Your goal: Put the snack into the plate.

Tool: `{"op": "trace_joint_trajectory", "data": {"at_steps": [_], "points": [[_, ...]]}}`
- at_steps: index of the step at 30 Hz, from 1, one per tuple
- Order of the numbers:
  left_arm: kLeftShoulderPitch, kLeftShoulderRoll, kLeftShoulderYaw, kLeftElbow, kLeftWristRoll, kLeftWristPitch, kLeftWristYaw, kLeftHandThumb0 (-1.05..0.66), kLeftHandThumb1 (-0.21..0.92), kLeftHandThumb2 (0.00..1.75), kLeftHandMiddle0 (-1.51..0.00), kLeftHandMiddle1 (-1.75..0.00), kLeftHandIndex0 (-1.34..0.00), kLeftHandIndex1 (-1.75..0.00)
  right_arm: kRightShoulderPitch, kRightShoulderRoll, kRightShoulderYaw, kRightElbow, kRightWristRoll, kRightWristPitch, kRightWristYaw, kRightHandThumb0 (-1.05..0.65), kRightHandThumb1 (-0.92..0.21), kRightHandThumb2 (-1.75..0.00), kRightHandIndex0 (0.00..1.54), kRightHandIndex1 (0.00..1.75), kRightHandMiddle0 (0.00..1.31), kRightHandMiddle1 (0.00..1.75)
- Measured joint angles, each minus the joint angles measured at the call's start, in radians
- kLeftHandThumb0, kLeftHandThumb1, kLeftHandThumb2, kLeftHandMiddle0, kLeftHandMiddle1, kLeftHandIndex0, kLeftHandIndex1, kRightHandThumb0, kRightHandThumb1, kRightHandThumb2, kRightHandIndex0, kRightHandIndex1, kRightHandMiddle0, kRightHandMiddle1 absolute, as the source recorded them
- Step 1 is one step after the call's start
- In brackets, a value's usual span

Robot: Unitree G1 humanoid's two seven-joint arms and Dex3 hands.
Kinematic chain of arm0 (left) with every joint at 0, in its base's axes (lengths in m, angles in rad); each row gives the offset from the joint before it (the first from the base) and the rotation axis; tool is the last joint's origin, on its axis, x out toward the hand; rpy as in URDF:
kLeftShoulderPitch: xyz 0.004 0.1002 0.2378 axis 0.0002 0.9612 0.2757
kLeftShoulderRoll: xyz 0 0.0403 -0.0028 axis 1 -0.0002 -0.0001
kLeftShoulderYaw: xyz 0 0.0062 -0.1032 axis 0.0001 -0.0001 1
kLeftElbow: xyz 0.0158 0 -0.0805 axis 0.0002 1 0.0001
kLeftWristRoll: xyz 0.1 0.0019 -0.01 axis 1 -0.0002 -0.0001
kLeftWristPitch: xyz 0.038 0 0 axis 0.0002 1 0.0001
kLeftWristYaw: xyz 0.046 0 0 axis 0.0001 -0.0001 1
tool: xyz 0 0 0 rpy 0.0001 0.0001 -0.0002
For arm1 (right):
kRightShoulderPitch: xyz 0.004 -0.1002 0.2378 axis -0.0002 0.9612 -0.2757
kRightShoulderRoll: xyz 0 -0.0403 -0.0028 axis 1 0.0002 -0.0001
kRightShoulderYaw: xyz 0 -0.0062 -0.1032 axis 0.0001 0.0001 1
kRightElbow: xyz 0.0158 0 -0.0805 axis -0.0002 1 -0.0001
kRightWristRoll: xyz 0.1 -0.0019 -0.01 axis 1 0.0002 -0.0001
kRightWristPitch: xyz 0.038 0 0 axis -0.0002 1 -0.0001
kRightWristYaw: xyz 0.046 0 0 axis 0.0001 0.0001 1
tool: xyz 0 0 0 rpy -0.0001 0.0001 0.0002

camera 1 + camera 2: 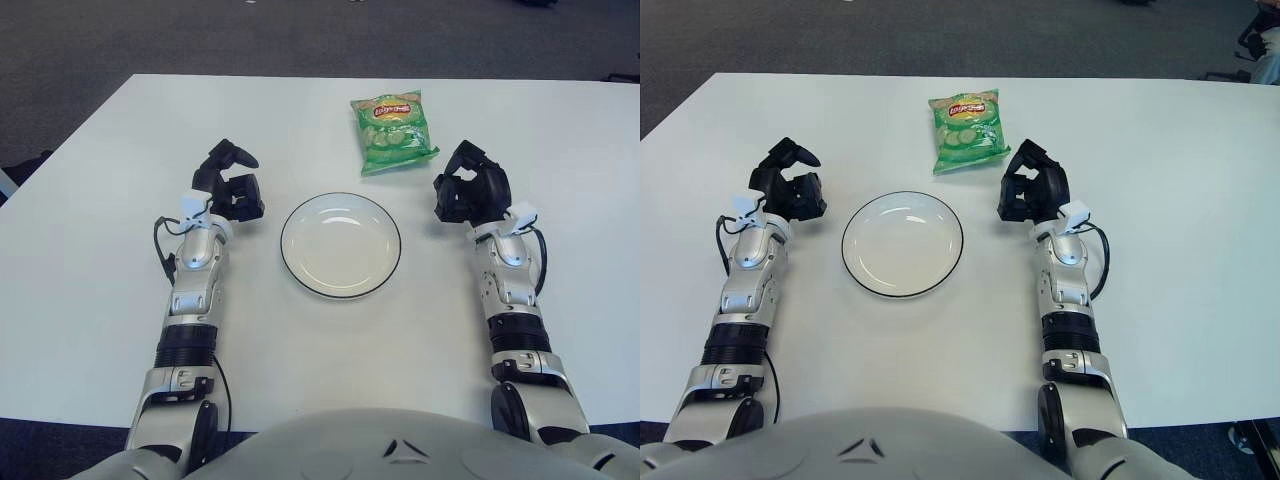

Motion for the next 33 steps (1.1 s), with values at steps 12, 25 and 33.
{"op": "trace_joint_trajectory", "data": {"at_steps": [12,25,33], "points": [[0.000,0.000,0.001,0.000,0.000,0.000,0.000,-0.50,0.27,1.38,-1.37,-1.75,-0.66,-1.75,0.000,0.000,0.000,-0.001,0.000,0.000,-0.001,-0.53,-0.19,-1.48,1.35,1.75,0.72,1.75],[0.000,0.000,0.001,0.002,0.001,0.000,0.003,-0.51,0.25,1.40,-1.37,-1.75,-0.67,-1.75,0.000,0.000,0.000,0.000,0.001,0.000,0.002,-0.54,-0.19,-1.48,1.35,1.75,0.72,1.75],[-0.003,0.000,0.003,0.015,0.000,0.000,0.003,-0.50,0.26,1.39,-1.37,-1.75,-0.66,-1.75,0.000,0.000,-0.001,0.006,0.000,-0.007,0.000,-0.53,-0.19,-1.48,1.35,1.75,0.72,1.75]]}}
